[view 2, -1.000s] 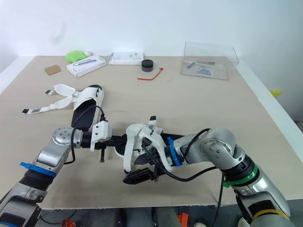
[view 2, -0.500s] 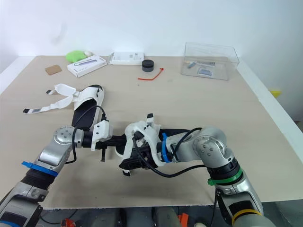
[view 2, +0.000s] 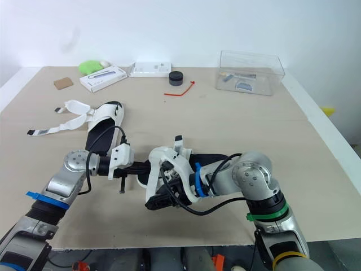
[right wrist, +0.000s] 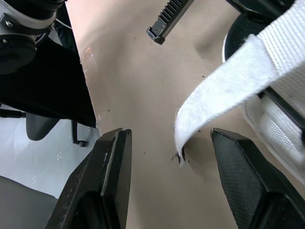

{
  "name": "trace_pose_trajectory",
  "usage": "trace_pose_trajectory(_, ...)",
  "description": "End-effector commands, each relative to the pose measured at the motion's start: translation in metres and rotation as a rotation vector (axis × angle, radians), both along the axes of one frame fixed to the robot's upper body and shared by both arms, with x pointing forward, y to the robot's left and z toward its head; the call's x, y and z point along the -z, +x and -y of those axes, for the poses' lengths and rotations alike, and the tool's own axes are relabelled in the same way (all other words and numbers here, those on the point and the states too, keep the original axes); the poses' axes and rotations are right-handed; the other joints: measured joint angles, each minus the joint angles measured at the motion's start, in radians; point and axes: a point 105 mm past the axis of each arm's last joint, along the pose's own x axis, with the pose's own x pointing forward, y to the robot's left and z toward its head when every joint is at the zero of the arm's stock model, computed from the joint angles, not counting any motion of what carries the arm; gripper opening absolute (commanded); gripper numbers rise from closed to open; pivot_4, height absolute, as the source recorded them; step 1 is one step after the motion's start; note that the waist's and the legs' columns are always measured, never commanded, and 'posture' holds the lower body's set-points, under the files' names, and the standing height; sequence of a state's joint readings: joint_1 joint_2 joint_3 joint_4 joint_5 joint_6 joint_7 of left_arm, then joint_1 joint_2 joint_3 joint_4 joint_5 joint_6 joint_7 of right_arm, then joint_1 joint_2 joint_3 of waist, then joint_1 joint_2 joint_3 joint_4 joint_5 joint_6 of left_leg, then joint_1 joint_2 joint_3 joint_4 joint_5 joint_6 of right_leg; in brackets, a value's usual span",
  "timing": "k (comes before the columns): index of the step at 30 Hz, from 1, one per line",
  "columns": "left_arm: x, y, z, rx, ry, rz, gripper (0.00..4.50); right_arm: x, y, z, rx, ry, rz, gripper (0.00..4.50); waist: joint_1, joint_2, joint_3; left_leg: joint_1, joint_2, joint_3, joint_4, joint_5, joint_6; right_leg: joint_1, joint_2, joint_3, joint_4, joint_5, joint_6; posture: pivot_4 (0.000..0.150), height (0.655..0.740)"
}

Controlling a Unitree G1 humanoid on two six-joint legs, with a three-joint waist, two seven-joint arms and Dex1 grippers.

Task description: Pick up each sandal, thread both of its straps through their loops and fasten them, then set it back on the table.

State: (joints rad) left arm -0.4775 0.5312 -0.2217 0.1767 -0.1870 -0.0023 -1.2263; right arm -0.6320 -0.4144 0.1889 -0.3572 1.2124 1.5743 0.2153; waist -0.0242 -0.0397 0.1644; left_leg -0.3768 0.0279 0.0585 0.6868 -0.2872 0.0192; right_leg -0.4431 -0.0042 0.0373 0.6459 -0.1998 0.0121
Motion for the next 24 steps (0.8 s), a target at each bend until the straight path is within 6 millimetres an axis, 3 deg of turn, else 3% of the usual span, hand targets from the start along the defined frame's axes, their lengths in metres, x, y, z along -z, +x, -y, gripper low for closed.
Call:
trace_pose_trajectory(1,0.005,0.000,-0.002,-0.009,0.017,-0.013,0.00,-0.003,0.003,-0.003,0.027,0.020,0.022,2.89,0.000,0.000,0.000,0.000,0.000,0.000,0.000,0.000,0.000,0.000,0.000,0.000,0.000,0.000,0.000,0.150,0.7400)
trace_pose_trajectory(7,0.006,-0.001,-0.001,-0.005,0.015,-0.019,0.00,-0.002,0.007,-0.009,0.076,0.035,0.023,2.89,0.000,0.000,0.000,0.000,0.000,-0.001,0.000,0.000,0.000,0.000,0.000,-0.001,0.000,0.000,0.000,0.150,0.7400)
trace_pose_trajectory(10,0.006,-0.001,0.000,-0.001,0.015,-0.021,0.00,-0.002,0.009,-0.007,0.100,0.041,0.024,2.14,0.000,0.000,0.000,0.000,0.000,-0.001,0.000,0.000,0.000,0.000,0.000,-0.001,0.000,0.000,0.000,0.150,0.7400)
trace_pose_trajectory(14,0.007,-0.001,0.001,0.000,0.014,-0.020,0.00,-0.003,0.009,-0.003,0.103,0.046,0.020,0.23,0.000,0.000,0.000,-0.001,0.000,-0.001,0.000,0.000,0.000,0.000,0.000,-0.001,0.000,0.000,0.000,0.150,0.7400)
trace_pose_trajectory(15,0.007,-0.001,0.001,0.000,0.014,-0.020,0.00,-0.003,0.009,-0.001,0.101,0.048,0.017,0.04,0.000,0.000,0.000,-0.001,0.000,-0.001,0.000,0.000,0.000,0.000,0.000,-0.001,0.000,0.000,0.000,0.150,0.7400)
trace_pose_trajectory(20,0.007,0.000,0.001,0.000,0.015,-0.018,0.00,-0.008,0.008,0.005,0.098,0.082,-0.011,0.04,0.000,0.000,0.000,-0.001,0.000,-0.001,0.000,0.000,0.000,0.000,0.000,-0.001,0.000,0.000,0.000,0.150,0.7400)
trace_pose_trajectory(24,0.007,0.000,0.001,-0.001,0.015,-0.017,0.00,-0.032,0.016,0.007,0.079,0.177,-0.042,0.04,0.000,0.000,0.000,-0.001,0.000,-0.001,0.000,0.000,0.000,0.000,0.000,-0.001,0.000,0.000,0.000,0.150,0.7400)
